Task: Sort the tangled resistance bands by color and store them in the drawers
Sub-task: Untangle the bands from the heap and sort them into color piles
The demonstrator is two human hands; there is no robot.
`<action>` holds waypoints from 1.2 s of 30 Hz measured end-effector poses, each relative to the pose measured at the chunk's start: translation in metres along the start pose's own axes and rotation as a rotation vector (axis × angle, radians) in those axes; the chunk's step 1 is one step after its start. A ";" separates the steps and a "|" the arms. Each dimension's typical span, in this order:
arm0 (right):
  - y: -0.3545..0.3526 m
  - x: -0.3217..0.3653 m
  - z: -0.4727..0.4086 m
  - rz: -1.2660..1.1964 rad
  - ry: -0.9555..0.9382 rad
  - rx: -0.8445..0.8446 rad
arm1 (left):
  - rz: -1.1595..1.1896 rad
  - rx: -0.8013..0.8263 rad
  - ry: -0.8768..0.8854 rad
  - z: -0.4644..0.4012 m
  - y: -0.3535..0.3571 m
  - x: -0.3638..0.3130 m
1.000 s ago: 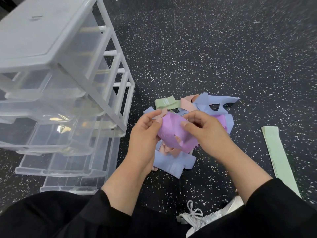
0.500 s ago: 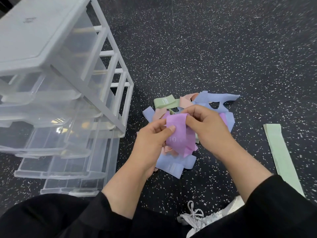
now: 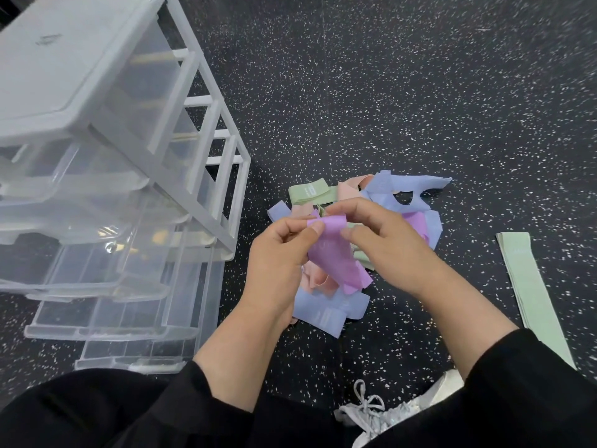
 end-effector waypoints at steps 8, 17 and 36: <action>-0.005 0.002 -0.004 0.059 -0.072 -0.099 | -0.028 0.010 0.018 -0.001 0.002 0.001; -0.037 0.003 -0.007 -0.188 -0.048 -0.284 | -0.110 0.005 0.158 -0.019 0.004 -0.026; -0.035 -0.080 -0.028 0.211 0.343 -0.257 | -1.271 0.336 0.064 -0.184 0.031 0.101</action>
Point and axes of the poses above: each hand's wrist, its own z-axis away from the middle knuckle, its own y-axis out of the palm, x = y × z, the point moved 8 cm from there along -z, towards the middle knuckle
